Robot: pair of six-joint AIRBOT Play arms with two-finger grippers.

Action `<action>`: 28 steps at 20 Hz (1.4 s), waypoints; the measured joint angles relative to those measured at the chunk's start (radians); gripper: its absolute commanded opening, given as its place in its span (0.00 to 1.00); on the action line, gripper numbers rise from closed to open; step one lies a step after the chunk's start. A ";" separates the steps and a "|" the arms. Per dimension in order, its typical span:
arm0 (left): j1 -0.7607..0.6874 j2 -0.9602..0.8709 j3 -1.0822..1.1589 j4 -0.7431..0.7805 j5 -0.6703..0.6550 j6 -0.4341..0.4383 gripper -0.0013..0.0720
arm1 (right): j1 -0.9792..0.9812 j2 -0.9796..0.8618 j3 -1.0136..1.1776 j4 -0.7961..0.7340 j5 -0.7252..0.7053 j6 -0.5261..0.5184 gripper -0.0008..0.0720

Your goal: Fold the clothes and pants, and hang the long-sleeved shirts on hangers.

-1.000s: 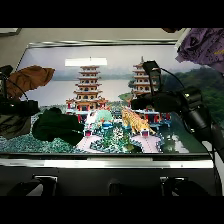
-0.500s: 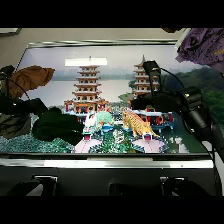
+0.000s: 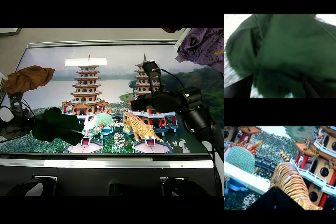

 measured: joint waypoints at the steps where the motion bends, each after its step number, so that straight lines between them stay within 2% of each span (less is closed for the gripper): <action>1: 0.005 -0.019 -0.035 -0.007 0.064 -0.002 1.00 | 0.000 0.000 0.000 0.000 -0.003 0.000 0.05; 2: 0.008 -0.041 -0.058 -0.019 0.112 -0.004 0.91 | 0.000 0.000 0.000 0.000 -0.010 0.000 0.05; 3: 0.010 -0.063 -0.074 -0.036 0.158 -0.005 0.51 | 0.000 0.000 0.000 0.000 -0.010 0.000 0.05; 4: 0.012 -0.082 -0.085 -0.060 0.191 -0.005 0.04 | 0.000 0.000 0.000 0.000 -0.015 0.000 0.05; 7: 0.001 -0.112 -0.090 -0.178 0.225 0.008 0.04 | 0.000 0.000 0.000 0.000 -0.026 0.006 0.05; 9: -0.047 -0.119 -0.071 -0.318 0.198 0.055 0.04 | 0.000 0.001 0.000 0.000 -0.043 0.013 0.08; 11: -0.140 -0.124 -0.037 -0.449 0.172 0.089 0.04 | 0.000 0.007 0.001 -0.006 -0.075 0.011 0.29; 13: -0.278 -0.130 0.004 -0.581 0.188 0.104 0.04 | 0.000 0.021 0.001 -0.034 -0.119 0.002 0.30; 15: -0.436 -0.146 0.043 -0.674 0.270 0.087 0.04 | 0.000 0.045 0.001 -0.085 -0.164 -0.010 0.31; 17: -0.586 -0.190 0.076 -0.728 0.378 0.038 0.04 | -0.002 0.076 0.001 -0.153 -0.210 -0.031 0.55; 18: -0.647 -0.220 0.090 -0.747 0.431 0.013 0.12 | -0.003 0.089 0.001 -0.185 -0.229 -0.041 0.58; 19: -0.703 -0.257 0.106 -0.761 0.483 -0.009 0.40 | -0.003 0.101 0.001 -0.212 -0.241 -0.043 0.58; 20: -0.742 -0.292 0.122 -0.770 0.522 -0.026 0.62 | -0.003 0.111 0.001 -0.233 -0.250 -0.048 0.58; 21: -0.769 -0.325 0.139 -0.779 0.557 -0.040 0.69 | -0.004 0.118 0.001 -0.246 -0.255 -0.048 0.58; 23: -0.777 -0.358 0.167 -0.787 0.579 -0.049 0.69 | -0.027 0.127 0.000 -0.262 -0.253 -0.049 0.61; 24: -0.759 -0.359 0.179 -0.792 0.572 -0.046 0.69 | -0.058 0.130 -0.003 -0.260 -0.243 -0.049 0.68; 25: -0.729 -0.351 0.187 -0.792 0.555 -0.032 0.69 | -0.110 0.132 -0.011 -0.242 -0.230 -0.048 0.68; 28: -0.591 -0.287 0.200 -0.794 0.444 0.040 0.69 | -0.338 0.124 -0.076 -0.085 -0.190 -0.039 0.68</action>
